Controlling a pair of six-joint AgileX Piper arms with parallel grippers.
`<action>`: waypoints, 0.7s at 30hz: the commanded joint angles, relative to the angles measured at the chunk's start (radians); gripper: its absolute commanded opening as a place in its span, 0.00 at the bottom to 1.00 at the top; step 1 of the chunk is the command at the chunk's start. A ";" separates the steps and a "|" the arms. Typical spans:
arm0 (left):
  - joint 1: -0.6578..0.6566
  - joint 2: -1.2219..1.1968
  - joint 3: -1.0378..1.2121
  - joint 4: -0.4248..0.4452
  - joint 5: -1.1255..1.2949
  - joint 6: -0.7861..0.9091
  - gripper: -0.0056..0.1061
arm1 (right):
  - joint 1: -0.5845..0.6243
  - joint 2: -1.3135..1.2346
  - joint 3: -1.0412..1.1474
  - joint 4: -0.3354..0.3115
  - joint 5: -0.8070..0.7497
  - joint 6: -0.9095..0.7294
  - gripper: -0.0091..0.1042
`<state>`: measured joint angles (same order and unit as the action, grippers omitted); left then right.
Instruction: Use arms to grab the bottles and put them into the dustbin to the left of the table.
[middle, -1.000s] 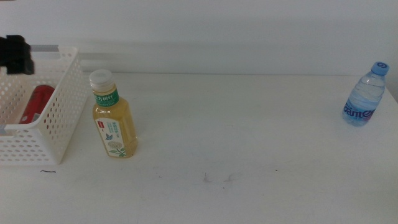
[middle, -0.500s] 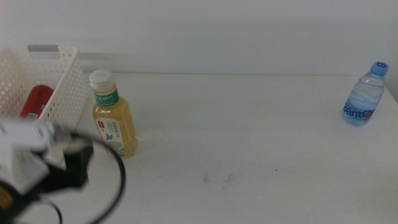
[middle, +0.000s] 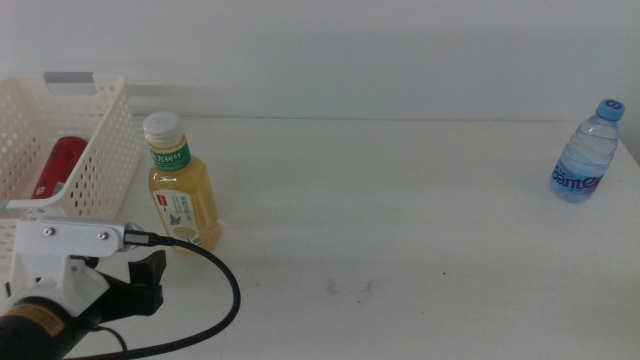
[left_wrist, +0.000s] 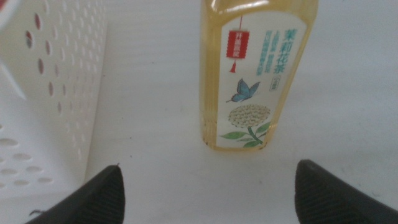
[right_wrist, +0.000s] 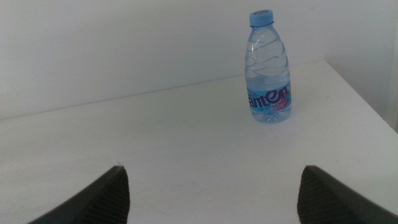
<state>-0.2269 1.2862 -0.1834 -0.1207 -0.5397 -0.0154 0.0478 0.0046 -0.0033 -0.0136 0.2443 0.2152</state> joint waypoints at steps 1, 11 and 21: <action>-0.003 0.035 -0.010 0.013 -0.089 -0.008 0.89 | -0.008 -0.005 0.003 -0.005 -0.012 -0.003 0.70; -0.003 0.316 -0.097 0.107 -0.355 -0.122 0.89 | -0.008 -0.005 0.003 -0.005 -0.012 -0.003 0.70; -0.003 0.543 -0.228 0.109 -0.475 -0.122 0.89 | -0.008 -0.005 0.003 -0.005 -0.012 -0.003 0.70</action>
<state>-0.2269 1.8046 -0.3864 -0.0081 -0.9888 -0.1278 0.0478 0.0046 -0.0033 -0.0136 0.2434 0.2152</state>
